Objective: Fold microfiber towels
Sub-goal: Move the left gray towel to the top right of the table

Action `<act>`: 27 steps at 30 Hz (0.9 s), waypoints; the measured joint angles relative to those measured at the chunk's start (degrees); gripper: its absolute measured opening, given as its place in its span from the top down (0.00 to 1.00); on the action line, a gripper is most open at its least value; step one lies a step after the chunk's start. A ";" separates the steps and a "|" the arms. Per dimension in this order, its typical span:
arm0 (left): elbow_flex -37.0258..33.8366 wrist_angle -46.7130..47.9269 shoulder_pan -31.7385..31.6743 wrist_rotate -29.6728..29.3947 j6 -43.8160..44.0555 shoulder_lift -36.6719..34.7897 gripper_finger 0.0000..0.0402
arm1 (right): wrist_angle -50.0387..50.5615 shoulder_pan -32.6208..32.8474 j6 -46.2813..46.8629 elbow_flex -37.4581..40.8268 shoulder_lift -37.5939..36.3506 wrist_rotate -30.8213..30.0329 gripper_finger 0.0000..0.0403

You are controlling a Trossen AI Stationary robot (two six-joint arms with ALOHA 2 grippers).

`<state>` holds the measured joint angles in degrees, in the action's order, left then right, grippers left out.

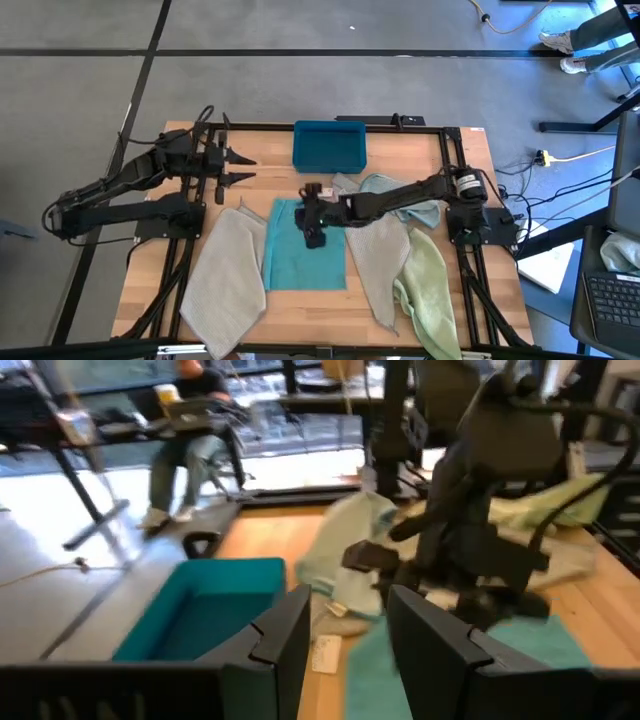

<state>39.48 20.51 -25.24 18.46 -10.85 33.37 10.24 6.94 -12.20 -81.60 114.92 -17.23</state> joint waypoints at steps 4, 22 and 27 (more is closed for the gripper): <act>0.00 -1.22 3.84 2.02 0.55 3.89 0.68 | 11.92 3.52 12.28 0.30 -0.49 5.22 0.49; 0.07 14.12 23.50 -14.40 29.36 16.94 0.68 | 21.86 19.62 27.08 10.73 -0.49 -24.19 0.62; 0.07 23.59 28.72 -13.84 44.03 20.05 0.68 | 22.27 19.91 29.51 12.85 -0.49 -32.09 0.63</act>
<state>39.55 44.10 3.48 4.62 33.17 53.41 32.52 26.85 17.31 -68.76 114.43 -49.33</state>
